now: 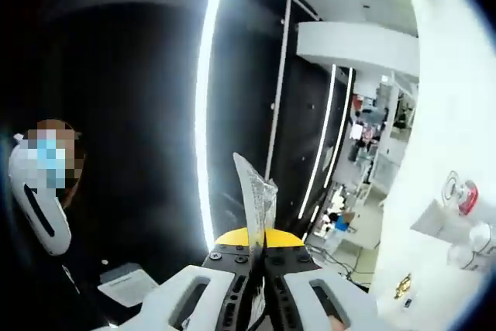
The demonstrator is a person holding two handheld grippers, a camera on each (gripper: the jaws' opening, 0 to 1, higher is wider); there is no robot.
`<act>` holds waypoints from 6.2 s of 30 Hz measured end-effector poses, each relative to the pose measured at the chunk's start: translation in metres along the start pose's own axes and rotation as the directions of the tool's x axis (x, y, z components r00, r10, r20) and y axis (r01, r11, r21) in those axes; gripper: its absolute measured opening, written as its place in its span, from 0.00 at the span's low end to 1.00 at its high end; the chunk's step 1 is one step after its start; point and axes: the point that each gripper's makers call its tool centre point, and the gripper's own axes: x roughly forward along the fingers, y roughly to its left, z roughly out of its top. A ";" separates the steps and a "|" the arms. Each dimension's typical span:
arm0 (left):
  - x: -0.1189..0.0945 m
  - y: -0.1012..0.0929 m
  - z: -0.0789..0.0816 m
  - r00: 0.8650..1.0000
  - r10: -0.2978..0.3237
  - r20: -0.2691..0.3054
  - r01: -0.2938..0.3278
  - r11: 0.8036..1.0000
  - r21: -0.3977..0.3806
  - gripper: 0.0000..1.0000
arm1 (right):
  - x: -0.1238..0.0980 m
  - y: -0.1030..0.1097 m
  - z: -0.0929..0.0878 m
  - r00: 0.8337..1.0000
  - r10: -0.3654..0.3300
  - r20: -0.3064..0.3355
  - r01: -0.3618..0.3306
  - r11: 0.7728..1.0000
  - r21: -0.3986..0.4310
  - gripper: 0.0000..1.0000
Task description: Arrange the skincare products in the storage area until every visible bottle or jar stands upright without overlapping.
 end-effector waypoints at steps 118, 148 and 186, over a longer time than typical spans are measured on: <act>-0.065 0.189 -0.116 0.762 0.136 -0.633 -0.315 0.932 -0.178 0.00 | -0.154 -0.151 -0.011 0.549 -0.556 -0.624 0.033 0.760 -0.649 0.99; -0.030 0.284 -0.159 0.661 0.165 -0.732 -0.383 0.913 -0.140 0.01 | -0.162 -0.172 -0.002 0.524 -0.612 -0.593 0.137 0.747 -0.651 0.89; -0.038 0.274 -0.160 0.560 0.301 -0.772 -0.432 0.901 0.038 0.41 | -0.163 -0.169 -0.005 0.530 -0.596 -0.603 0.129 0.760 -0.637 0.87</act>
